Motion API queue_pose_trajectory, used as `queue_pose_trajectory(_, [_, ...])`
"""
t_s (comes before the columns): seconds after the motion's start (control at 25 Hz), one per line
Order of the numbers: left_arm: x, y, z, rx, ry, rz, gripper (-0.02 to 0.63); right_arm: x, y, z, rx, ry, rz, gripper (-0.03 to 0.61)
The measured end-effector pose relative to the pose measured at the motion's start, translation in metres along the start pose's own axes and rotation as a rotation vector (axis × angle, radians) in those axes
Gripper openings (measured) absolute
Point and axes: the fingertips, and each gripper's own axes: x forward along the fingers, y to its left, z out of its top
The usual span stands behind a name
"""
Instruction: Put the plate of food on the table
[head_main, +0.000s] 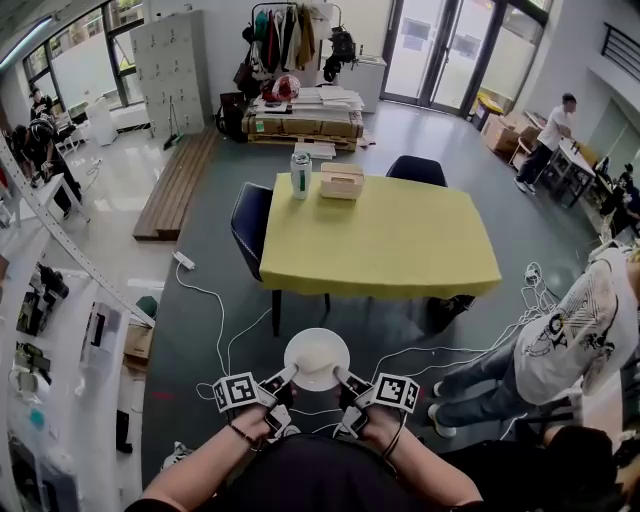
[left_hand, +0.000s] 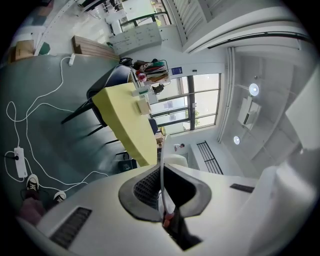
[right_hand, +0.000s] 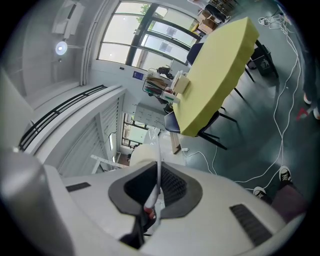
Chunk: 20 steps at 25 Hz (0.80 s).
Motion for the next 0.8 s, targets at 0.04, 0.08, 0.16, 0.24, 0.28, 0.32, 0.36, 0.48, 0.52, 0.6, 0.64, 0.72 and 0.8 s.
queue_pose_trajectory(0.04, [-0.002, 0.001, 0.003, 0.002, 0.0, -0.002, 0.015, 0.003, 0.001, -0.001, -0.003, -0.001, -0.001, 0.023])
queue_pose_trajectory(0.08, [-0.003, 0.002, 0.006, 0.004, -0.001, -0.003, 0.015, 0.007, 0.002, -0.002, -0.005, -0.001, -0.001, 0.023])
queue_pose_trajectory(0.16, [-0.006, 0.002, 0.012, 0.007, -0.006, -0.005, 0.015, 0.012, 0.005, -0.003, -0.009, -0.004, -0.002, 0.023])
queue_pose_trajectory(0.24, [-0.009, 0.002, 0.015, 0.008, -0.009, -0.009, 0.015, 0.016, 0.008, -0.003, -0.012, -0.008, -0.001, 0.023])
queue_pose_trajectory(0.28, [-0.009, 0.003, 0.016, 0.008, -0.01, -0.01, 0.015, 0.017, 0.009, -0.003, -0.013, -0.009, -0.001, 0.023])
queue_pose_trajectory(0.32, [-0.009, 0.003, 0.018, 0.008, -0.009, -0.011, 0.015, 0.018, 0.009, -0.003, -0.012, -0.01, 0.0, 0.023])
queue_pose_trajectory(0.36, [-0.009, 0.004, 0.019, 0.008, -0.009, -0.011, 0.015, 0.02, 0.009, -0.003, -0.011, -0.01, 0.0, 0.023])
queue_pose_trajectory(0.48, [-0.009, 0.006, 0.024, 0.004, -0.007, -0.012, 0.015, 0.025, 0.01, -0.002, -0.011, -0.01, -0.002, 0.023])
queue_pose_trajectory(0.52, [-0.009, 0.007, 0.026, 0.002, -0.007, -0.013, 0.015, 0.027, 0.01, -0.001, -0.011, -0.01, -0.002, 0.023])
queue_pose_trajectory(0.6, [-0.007, 0.008, 0.03, 0.001, -0.008, -0.015, 0.015, 0.031, 0.01, 0.001, -0.011, -0.01, -0.002, 0.023])
queue_pose_trajectory(0.64, [-0.005, 0.008, 0.032, 0.001, -0.008, -0.015, 0.015, 0.032, 0.009, 0.003, -0.012, -0.01, -0.001, 0.023])
queue_pose_trajectory(0.72, [-0.001, 0.01, 0.037, 0.0, -0.01, -0.016, 0.015, 0.037, 0.008, 0.008, -0.014, -0.01, 0.001, 0.023])
queue_pose_trajectory(0.8, [0.004, 0.012, 0.043, -0.003, -0.013, -0.017, 0.015, 0.043, 0.007, 0.014, -0.017, -0.008, 0.002, 0.023])
